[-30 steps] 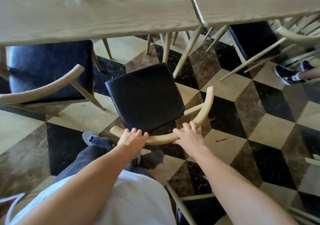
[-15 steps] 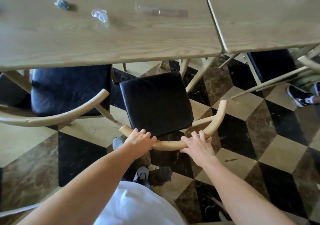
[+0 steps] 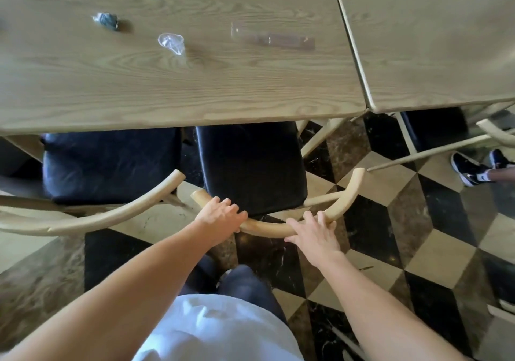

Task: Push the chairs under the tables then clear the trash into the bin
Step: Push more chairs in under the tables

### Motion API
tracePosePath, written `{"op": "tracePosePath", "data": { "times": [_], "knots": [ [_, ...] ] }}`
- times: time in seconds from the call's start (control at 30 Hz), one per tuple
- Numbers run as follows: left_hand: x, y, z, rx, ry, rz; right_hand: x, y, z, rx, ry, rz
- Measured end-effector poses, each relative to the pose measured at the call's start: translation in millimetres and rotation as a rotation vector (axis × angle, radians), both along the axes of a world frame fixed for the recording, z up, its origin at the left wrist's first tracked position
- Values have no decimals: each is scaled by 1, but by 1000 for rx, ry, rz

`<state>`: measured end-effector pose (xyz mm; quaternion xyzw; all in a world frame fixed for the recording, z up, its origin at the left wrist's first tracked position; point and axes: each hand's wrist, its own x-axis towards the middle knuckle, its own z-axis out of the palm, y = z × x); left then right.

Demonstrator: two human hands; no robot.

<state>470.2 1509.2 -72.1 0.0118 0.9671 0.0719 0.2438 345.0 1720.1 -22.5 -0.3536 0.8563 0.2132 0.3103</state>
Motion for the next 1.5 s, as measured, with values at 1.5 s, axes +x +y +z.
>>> {"op": "tracePosePath", "data": {
  "times": [1.5],
  "knots": [
    [-15,10,-11,-49,-82,389,-21,-31,-16,-49,-41,29]
  ]
}}
